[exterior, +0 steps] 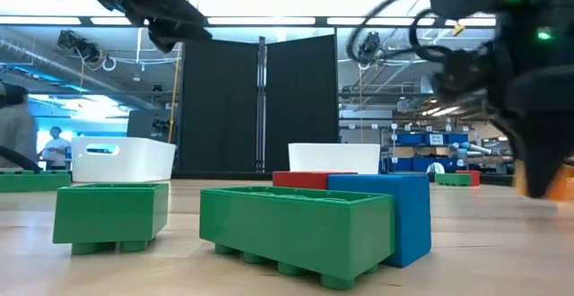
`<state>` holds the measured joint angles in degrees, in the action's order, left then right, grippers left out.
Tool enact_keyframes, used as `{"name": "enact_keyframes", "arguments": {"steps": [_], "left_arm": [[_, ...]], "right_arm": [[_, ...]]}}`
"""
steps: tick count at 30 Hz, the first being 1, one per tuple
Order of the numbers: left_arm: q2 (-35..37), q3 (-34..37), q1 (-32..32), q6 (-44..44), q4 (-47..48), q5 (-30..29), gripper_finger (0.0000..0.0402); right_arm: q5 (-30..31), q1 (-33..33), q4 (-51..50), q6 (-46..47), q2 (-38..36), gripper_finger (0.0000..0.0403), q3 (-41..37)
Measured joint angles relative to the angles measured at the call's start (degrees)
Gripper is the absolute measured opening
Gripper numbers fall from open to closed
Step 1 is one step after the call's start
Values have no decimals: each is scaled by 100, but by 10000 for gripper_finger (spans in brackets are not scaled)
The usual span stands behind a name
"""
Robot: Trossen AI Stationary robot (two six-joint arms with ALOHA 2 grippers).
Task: Sort blocks by size
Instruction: Put the yellow 4 stud game piece into the bottom white bin
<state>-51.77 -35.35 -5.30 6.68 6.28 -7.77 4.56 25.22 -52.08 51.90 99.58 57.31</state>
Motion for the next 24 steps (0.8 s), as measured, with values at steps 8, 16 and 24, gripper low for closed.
{"name": "enact_keyframes", "arguments": {"steps": [8,16,24], "left_arm": [[0,-1,4,-323,-90,-16,214],[0,-1,4,-1223,-222,-683,214],[0,-1,4,-1755,-616,-1196,214]], "right_arm": [[1243,-188,630,512,-316,102,80],[2105,-996,2070,213,-660,102,88],[1181,-1928,5142,-713,-890,102,95]]}}
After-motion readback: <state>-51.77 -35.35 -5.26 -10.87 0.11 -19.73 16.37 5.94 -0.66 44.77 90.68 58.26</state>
